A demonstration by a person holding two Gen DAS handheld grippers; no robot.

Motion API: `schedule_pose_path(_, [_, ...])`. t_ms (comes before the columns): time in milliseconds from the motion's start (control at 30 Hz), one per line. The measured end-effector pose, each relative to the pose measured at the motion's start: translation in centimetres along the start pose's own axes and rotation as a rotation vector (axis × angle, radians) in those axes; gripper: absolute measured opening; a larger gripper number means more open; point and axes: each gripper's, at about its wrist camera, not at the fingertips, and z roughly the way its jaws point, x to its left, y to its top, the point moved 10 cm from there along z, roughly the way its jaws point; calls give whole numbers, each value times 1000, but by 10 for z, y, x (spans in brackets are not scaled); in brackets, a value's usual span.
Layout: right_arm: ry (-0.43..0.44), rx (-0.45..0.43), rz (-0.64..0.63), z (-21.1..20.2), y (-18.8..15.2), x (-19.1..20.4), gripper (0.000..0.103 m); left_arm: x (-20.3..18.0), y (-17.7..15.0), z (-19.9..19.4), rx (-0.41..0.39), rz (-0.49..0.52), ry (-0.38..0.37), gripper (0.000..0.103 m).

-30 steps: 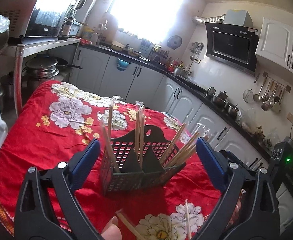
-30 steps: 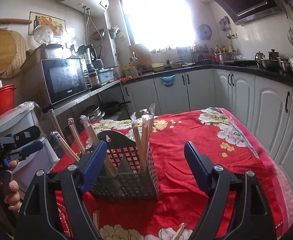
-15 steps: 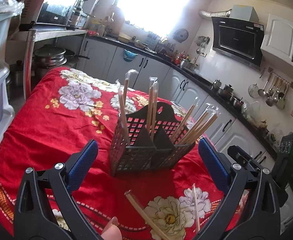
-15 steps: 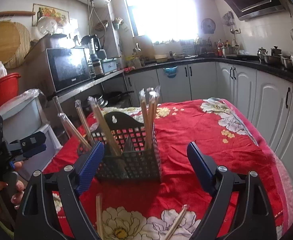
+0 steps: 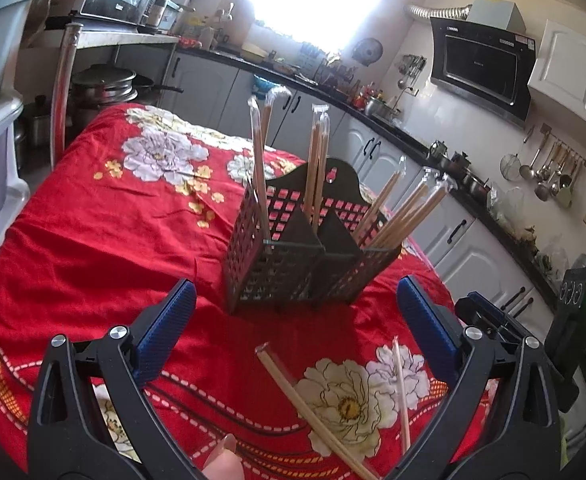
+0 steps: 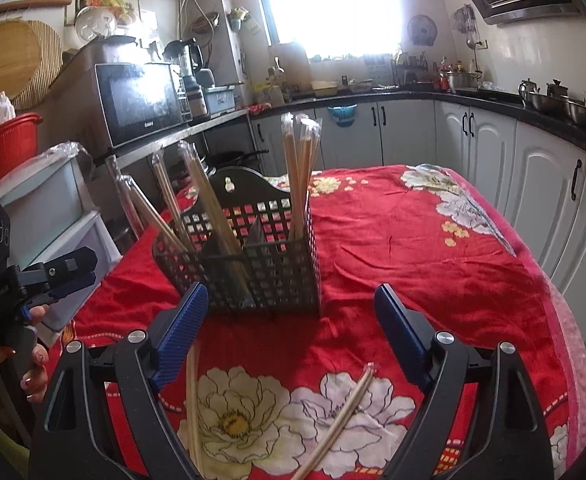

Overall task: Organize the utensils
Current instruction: 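Close the left tool on a wrapped chopstick while the right tool grasps another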

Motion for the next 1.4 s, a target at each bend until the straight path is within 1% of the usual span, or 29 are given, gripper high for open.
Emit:
schedule_pose_path(400, [-11,91,-10,4,-32,-8,82,1,-40,17,105,-14,-8,92])
schedule_pose_path(833, [-26,191,34,13,-68,-34,82,8,-76,41,208,-47,-12,92])
schedule_pose_path(1033, [-22,246,48,25,-81,-38,82,3,-89,53,256,-46,-30,92])
schedule_pose_path(1100, [-18,264,56,30,-85,-40,82,1,-94,59,281,-52,-43,87])
schedule_pose_path(1167, [-15,288,73,38,-89,-44,77,2,-99,64,304,-61,-47,81])
schedule_pose_path(1300, [9,336,126,54,-93,-49,74,2,-106,76,344,-63,-44,74])
schedule_pose_path(1333, [12,345,136,56,-94,-49,71,1,-107,78,352,-69,-50,72])
schedule_pose_path(1400, [12,370,157,65,-96,-52,67,1,-109,84,367,-77,-56,71])
